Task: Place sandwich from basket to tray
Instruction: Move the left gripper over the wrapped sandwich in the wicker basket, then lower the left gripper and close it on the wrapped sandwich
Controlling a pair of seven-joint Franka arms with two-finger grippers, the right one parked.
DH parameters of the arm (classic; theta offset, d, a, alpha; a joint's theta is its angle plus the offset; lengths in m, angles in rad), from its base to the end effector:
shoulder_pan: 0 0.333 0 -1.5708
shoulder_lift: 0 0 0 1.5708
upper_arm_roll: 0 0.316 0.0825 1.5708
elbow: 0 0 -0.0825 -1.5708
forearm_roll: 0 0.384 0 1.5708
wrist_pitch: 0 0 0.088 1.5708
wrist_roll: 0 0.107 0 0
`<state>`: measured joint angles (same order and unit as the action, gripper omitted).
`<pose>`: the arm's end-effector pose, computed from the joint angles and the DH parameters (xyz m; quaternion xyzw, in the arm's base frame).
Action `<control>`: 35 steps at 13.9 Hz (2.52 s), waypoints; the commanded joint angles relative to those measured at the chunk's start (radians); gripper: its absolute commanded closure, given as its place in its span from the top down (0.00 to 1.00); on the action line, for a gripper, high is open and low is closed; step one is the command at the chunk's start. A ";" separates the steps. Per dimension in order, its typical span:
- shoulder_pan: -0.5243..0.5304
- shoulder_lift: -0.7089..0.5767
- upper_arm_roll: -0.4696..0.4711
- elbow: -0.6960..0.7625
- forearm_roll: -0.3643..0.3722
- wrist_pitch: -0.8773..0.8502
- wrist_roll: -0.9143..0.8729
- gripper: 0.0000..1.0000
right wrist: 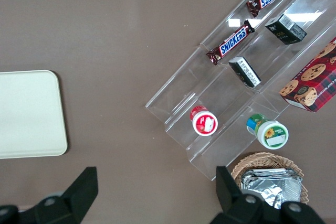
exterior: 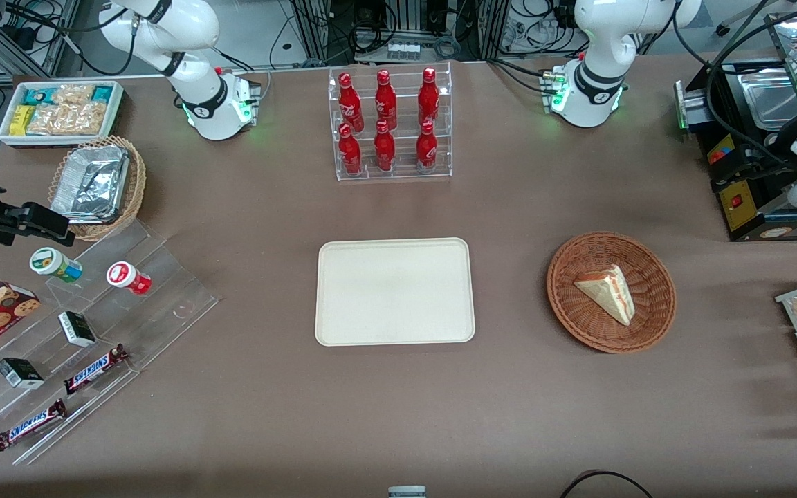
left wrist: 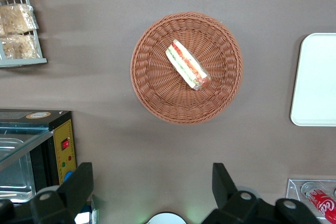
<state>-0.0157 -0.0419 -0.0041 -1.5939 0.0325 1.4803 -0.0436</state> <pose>0.5316 -0.0069 0.6289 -0.9991 -0.0128 0.0353 0.0174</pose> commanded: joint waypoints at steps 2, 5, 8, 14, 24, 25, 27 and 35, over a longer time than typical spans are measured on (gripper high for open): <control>0.013 0.011 -0.011 0.025 -0.008 -0.040 0.013 1.00; 0.013 0.046 -0.011 -0.003 0.003 -0.009 0.004 1.00; 0.011 0.045 -0.011 -0.142 0.003 0.145 -0.144 1.00; -0.010 0.027 -0.016 -0.436 -0.011 0.530 -0.530 1.00; -0.070 0.063 -0.017 -0.722 -0.002 0.957 -0.684 1.00; -0.069 0.076 -0.017 -0.742 -0.002 1.015 -0.684 1.00; -0.070 0.118 -0.017 -0.765 -0.002 1.098 -0.684 1.00; -0.070 0.229 -0.017 -0.768 0.000 1.227 -0.685 1.00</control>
<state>-0.0827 0.1671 -0.0234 -2.3627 0.0316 2.6710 -0.7141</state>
